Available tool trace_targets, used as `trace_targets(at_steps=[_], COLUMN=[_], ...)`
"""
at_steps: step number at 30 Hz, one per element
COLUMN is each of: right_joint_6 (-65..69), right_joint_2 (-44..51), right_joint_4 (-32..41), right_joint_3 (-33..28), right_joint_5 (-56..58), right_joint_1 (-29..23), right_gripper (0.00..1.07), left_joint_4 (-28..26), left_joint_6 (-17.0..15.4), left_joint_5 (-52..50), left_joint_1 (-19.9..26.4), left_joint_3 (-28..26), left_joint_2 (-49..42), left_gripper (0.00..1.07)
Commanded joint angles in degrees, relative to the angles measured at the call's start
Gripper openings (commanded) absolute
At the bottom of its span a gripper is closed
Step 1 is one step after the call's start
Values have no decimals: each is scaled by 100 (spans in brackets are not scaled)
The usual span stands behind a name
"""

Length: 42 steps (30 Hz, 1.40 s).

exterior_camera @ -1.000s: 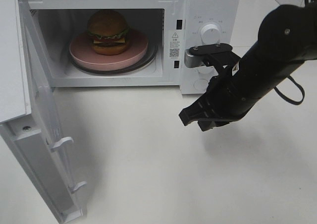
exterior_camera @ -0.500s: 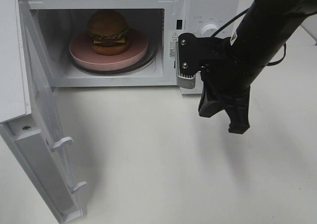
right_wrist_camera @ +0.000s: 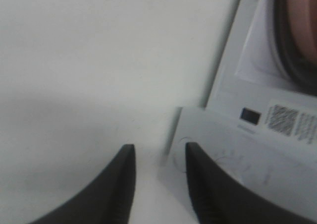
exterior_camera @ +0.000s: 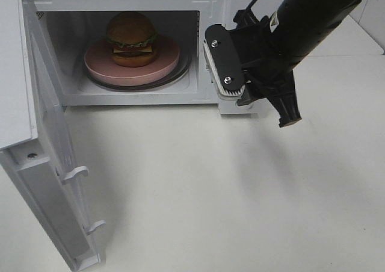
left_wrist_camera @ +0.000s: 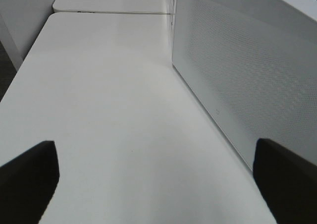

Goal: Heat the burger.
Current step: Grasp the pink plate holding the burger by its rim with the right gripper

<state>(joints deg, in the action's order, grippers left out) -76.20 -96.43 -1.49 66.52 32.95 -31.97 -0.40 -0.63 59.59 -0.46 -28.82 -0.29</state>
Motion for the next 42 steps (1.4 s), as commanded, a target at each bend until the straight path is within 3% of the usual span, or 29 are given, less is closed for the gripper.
trace_targets(at_steps=[1, 2, 3, 4, 6, 20, 42], right_joint_6=[74, 132, 321, 321, 653, 1134, 1220], right_joint_2=[40, 34, -29, -29, -212, -1014, -2504], right_joint_4=[-63, -63, -80, -80, -132, -710, -756], right_joint_3=[34, 46, 74, 74, 206, 1020, 2521], right_joint_5=[-430, -647, -722, -722, -699, -716, -934], right_joint_1=[-109, -166, -223, -223, -223, -556, -825], right_gripper=[53, 66, 73, 73, 90, 88, 86], left_joint_4=[-34, -34, -34, -34, -34, -34, -34], left_joint_6=[17, 17, 17, 17, 17, 17, 17], left_joint_5=[-17, -17, -17, -17, -17, -17, -17], left_joint_1=[0, 0, 0, 0, 0, 0, 0], left_joint_3=[11, 11, 11, 11, 11, 11, 11], left_joint_2=[-126, -126, -126, -126, -126, -126, -126], left_gripper=[102, 102, 102, 102, 102, 102, 102])
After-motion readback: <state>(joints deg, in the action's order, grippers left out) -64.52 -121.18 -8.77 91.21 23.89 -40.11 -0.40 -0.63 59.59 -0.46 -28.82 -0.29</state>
